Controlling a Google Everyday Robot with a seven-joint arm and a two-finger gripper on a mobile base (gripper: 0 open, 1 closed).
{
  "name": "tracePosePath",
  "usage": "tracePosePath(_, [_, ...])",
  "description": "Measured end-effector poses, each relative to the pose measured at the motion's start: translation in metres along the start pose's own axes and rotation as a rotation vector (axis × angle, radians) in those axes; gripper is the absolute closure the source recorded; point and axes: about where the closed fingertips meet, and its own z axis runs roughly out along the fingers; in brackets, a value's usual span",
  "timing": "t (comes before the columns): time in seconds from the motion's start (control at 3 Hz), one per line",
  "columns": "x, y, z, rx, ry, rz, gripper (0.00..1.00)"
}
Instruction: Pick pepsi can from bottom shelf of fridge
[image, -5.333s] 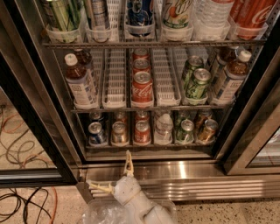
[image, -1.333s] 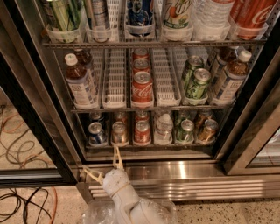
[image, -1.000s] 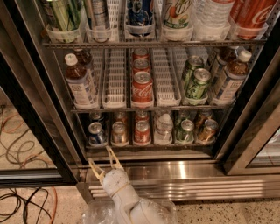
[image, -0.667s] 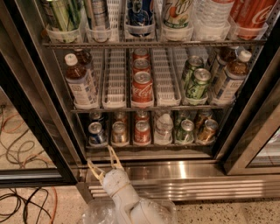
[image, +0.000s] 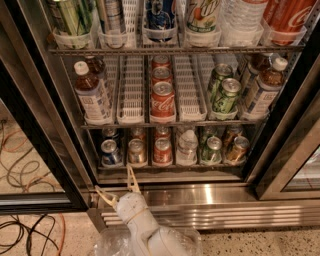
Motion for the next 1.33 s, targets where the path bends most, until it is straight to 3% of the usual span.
tracePosePath(0.33, [-0.003, -0.002, 0.011, -0.004, -0.002, -0.004, 0.2])
tracePosePath(1.33, [-0.007, -0.013, 0.051, -0.015, -0.011, 0.002, 0.24])
